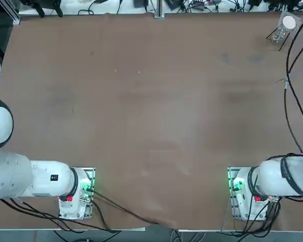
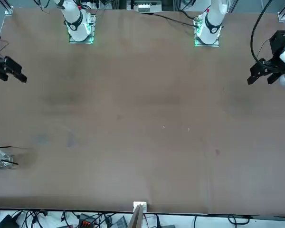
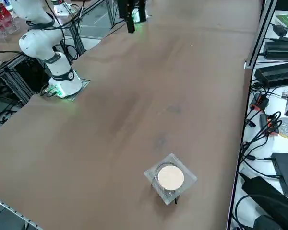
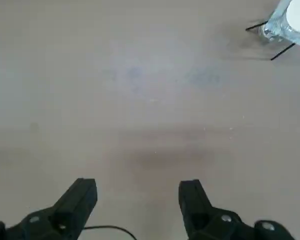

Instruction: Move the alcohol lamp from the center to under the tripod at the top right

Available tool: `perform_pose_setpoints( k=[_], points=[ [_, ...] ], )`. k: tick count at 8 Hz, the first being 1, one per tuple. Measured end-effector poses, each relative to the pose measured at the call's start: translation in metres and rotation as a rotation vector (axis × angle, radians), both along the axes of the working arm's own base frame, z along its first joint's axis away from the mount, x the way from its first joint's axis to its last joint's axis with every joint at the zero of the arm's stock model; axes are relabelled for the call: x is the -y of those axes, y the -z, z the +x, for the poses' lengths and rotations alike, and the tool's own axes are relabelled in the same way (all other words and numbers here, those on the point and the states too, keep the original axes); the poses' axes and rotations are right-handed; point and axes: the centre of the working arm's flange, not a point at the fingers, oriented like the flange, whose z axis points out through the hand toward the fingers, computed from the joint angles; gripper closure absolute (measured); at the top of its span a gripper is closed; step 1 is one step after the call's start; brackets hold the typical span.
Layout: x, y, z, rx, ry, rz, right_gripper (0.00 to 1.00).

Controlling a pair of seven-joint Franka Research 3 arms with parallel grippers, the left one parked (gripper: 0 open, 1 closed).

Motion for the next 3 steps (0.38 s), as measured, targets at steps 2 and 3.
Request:
perform_pose_setpoints(
  k=[2, 3],
  points=[
    [-0.003, -0.004, -0.021, 0.003, -0.040, -0.008, 0.00],
    [-0.002, -0.005, -0.024, 0.005, -0.043, -0.007, 0.00]
  ],
)
